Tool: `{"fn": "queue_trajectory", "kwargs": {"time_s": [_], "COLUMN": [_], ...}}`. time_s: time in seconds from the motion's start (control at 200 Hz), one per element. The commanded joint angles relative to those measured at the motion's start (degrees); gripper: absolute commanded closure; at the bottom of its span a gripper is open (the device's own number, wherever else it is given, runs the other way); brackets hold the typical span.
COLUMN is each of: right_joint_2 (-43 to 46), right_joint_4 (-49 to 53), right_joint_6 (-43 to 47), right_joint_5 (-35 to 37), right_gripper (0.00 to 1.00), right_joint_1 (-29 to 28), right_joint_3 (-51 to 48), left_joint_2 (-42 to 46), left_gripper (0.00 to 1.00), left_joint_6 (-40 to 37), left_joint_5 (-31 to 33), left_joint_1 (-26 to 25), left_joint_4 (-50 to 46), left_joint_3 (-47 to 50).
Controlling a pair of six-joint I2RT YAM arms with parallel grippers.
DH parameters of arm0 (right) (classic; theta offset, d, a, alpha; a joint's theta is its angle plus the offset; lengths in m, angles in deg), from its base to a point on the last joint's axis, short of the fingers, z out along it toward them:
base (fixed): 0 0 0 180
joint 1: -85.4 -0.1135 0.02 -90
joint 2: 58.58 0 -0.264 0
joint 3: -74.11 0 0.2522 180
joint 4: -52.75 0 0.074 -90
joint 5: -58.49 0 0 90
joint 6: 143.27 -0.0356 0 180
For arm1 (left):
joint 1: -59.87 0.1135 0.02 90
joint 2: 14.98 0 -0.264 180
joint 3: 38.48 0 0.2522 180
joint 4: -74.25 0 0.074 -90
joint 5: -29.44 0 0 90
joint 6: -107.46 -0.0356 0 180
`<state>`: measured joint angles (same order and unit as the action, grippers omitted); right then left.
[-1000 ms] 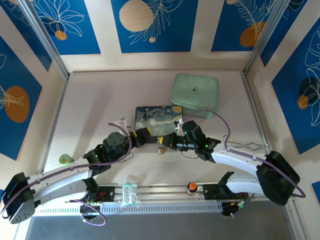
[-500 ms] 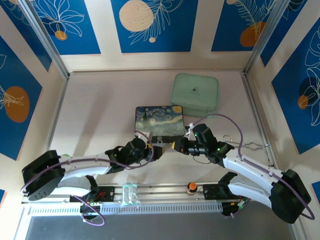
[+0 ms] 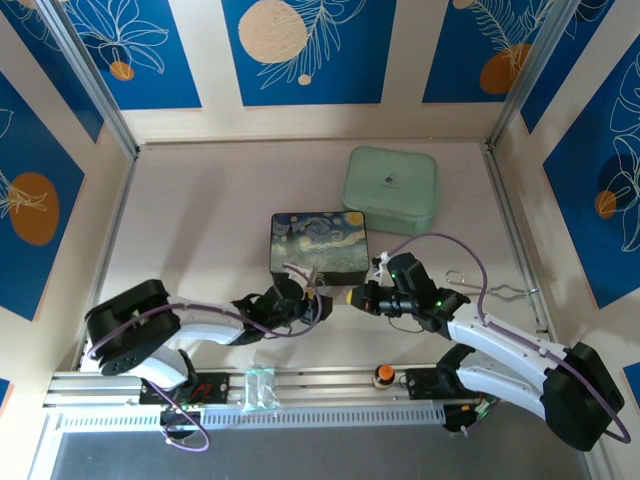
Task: Unlock the padlock with the key
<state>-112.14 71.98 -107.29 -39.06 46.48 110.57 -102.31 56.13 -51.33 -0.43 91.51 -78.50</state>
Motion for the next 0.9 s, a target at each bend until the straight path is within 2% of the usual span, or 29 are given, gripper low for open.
{"fn": "queue_trajectory", "kwargs": {"time_s": [0.0,0.26,0.53,0.76,0.895], "right_joint_2": [1.8,3.4,4.8,4.5,1.6], "right_joint_4": [0.1,-0.7,-0.6,-2.5,-8.9], "right_joint_6": [-0.1,-1.7,-2.1,-3.7,-8.0], "right_joint_5": [-0.4,-0.1,0.4,0.2,-2.6], "right_gripper": [1.0,1.0,1.0,1.0,1.0], "right_joint_1": [-0.2,-0.3,-0.4,-0.9,-0.9], "right_joint_3": [-1.2,-3.8,-4.9,-5.9,-7.9], "left_joint_2": [-2.4,-6.4,-10.8,-10.1,-9.7], "left_gripper": [0.41,0.5,0.6,0.82,0.86], "left_joint_6": [0.5,-1.4,1.4,5.1,9.1], "left_joint_5": [0.1,0.4,-0.1,-0.3,-0.2], "left_joint_1": [-0.2,-0.2,-0.3,-0.5,-0.5], "left_joint_4": [5.4,4.0,7.3,6.6,6.1], "left_joint_3": [1.0,-2.0,-2.1,-2.5,-2.9]}}
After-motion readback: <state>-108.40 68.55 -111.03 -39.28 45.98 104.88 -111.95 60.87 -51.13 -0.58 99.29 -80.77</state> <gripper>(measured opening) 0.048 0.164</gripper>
